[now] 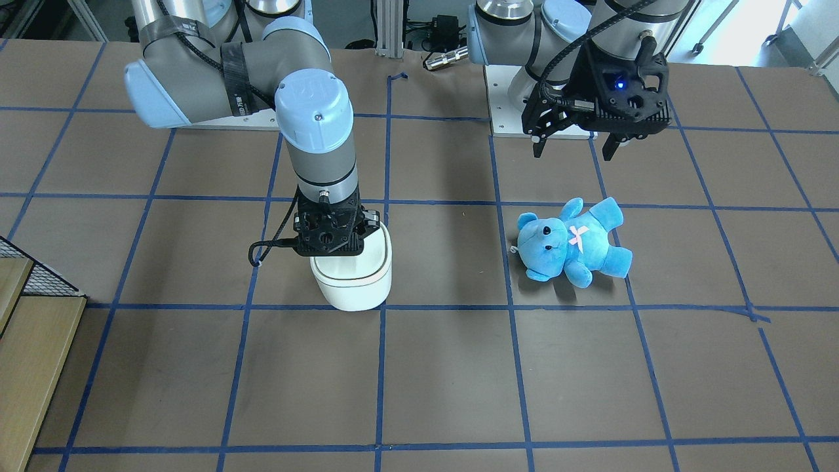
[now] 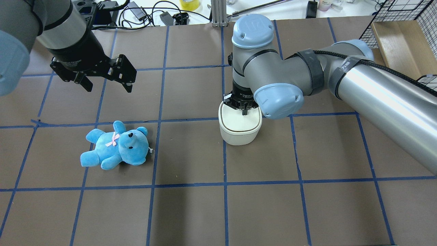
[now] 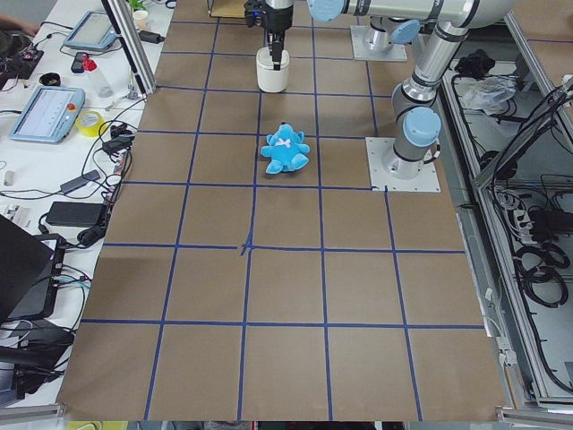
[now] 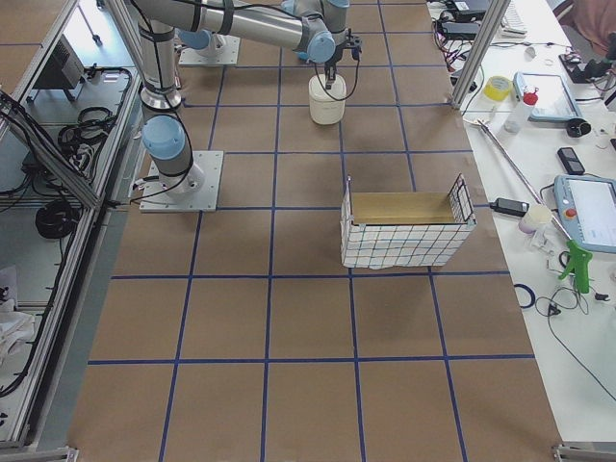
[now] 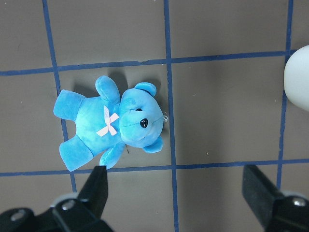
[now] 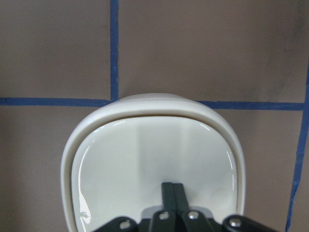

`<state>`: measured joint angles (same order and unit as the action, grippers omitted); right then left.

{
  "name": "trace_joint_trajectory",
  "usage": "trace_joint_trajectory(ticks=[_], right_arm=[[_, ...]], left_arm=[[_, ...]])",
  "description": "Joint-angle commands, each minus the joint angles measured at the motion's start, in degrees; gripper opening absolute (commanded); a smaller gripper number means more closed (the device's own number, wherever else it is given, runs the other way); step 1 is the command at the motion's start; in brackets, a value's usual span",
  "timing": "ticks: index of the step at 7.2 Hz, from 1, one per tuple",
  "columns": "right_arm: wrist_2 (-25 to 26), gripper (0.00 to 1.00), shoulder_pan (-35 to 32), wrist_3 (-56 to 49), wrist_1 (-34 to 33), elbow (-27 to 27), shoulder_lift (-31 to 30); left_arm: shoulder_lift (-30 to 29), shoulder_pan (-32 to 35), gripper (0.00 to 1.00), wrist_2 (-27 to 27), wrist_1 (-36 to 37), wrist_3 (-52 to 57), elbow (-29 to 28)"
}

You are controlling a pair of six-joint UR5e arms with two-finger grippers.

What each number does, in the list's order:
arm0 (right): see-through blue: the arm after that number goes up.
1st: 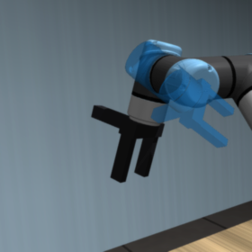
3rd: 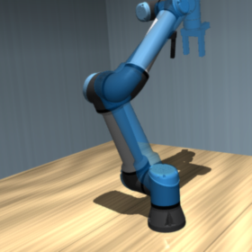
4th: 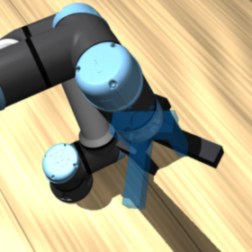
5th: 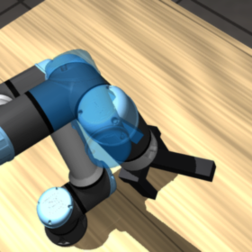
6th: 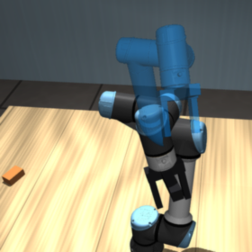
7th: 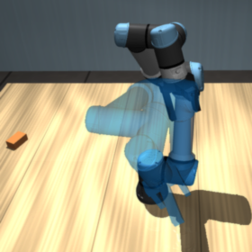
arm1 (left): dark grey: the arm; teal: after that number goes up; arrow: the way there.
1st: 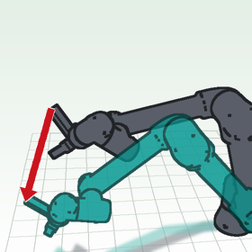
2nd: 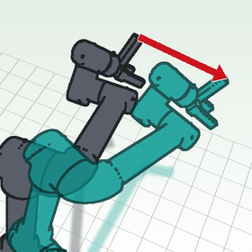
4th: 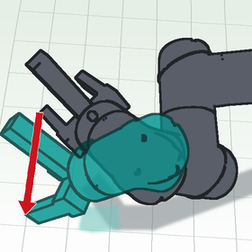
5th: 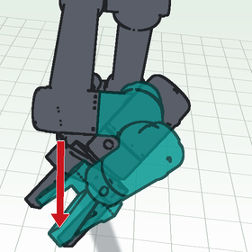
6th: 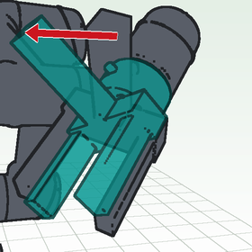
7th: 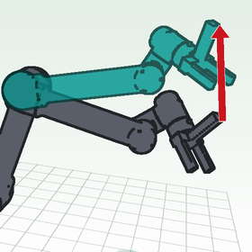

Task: Open trash can with right arm
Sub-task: 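Lift the lid upward with the right gripper to flip it open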

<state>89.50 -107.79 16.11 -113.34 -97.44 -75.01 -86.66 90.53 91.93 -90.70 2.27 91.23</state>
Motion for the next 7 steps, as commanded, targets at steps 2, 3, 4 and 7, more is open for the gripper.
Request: trace_joint_trajectory(ticks=[2, 3, 4, 7], right_arm=[[0.15, 1.0, 1.08, -0.2, 8.08, 5.14, -6.8], [-0.11, 1.0, 1.27, -0.12, 12.13, 8.03, -7.86], [0.23, 1.0, 1.53, -0.12, 14.61, 11.28, -8.05], [0.33, 1.0, 8.54, -8.14, 21.93, 15.87, -9.28]], left_arm=[[0.0, 0.0, 1.0, 0.0, 0.0, 0.01, 0.0], [0.0, 0.09, 1.0, 0.0, 0.0, 0.01, 0.0], [0.0, 0.0, 1.0, 0.0, 0.0, 0.01, 0.0], [0.0, 0.0, 1.0, 0.0, 0.0, 0.01, 0.0]])
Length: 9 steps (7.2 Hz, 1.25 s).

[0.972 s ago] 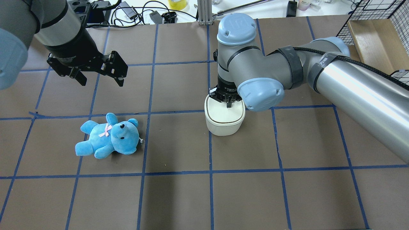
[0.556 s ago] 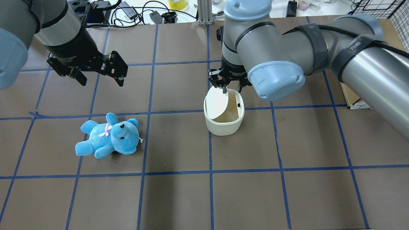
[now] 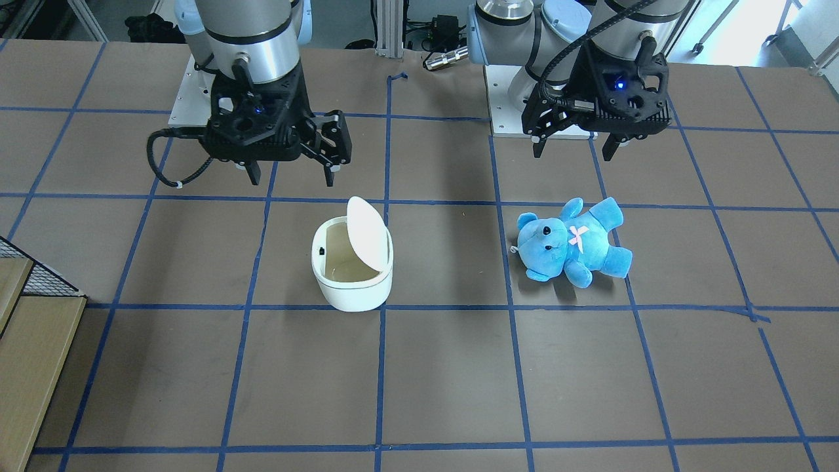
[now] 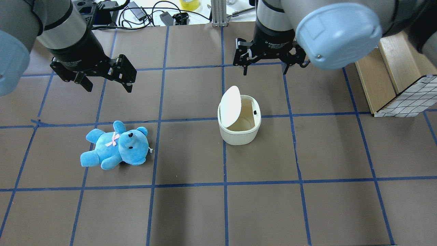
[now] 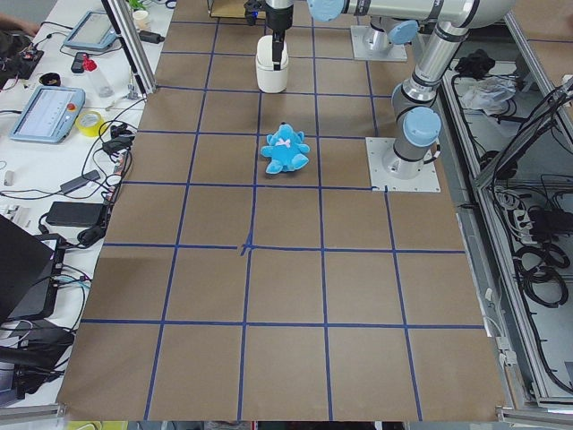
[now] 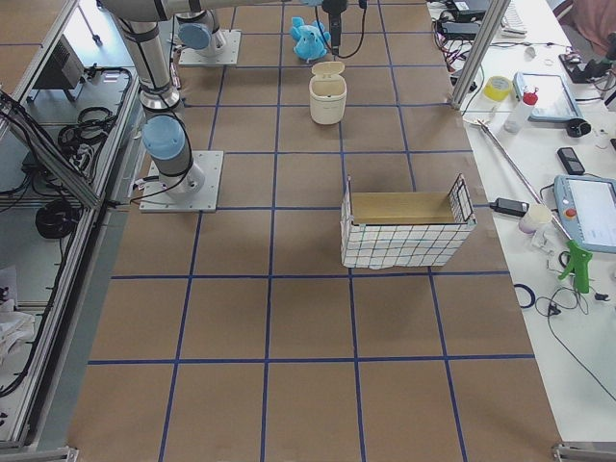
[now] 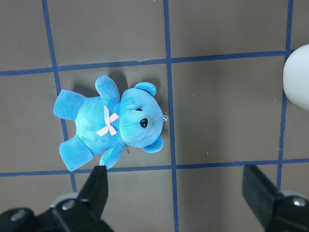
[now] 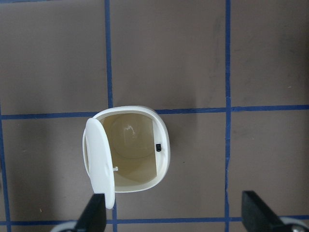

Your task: Open trash can with right arm

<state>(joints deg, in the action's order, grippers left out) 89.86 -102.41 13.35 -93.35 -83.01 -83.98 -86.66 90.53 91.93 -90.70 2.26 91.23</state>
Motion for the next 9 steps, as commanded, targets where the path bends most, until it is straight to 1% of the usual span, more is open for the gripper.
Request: trace_joint_trajectory(ticks=[1, 3, 9], right_arm=[[-0.47, 1.0, 5.27, -6.83, 2.03, 2.23, -0.31], [-0.3, 1.0, 8.62, -9.47, 3.87, 2.5, -0.66], [0.23, 1.0, 8.54, -9.66, 3.96, 2.59, -1.01]], left_arm=[[0.0, 0.0, 1.0, 0.0, 0.0, 0.02, 0.0], [0.0, 0.0, 1.0, 0.0, 0.0, 0.02, 0.0], [0.0, 0.0, 1.0, 0.0, 0.0, 0.02, 0.0]])
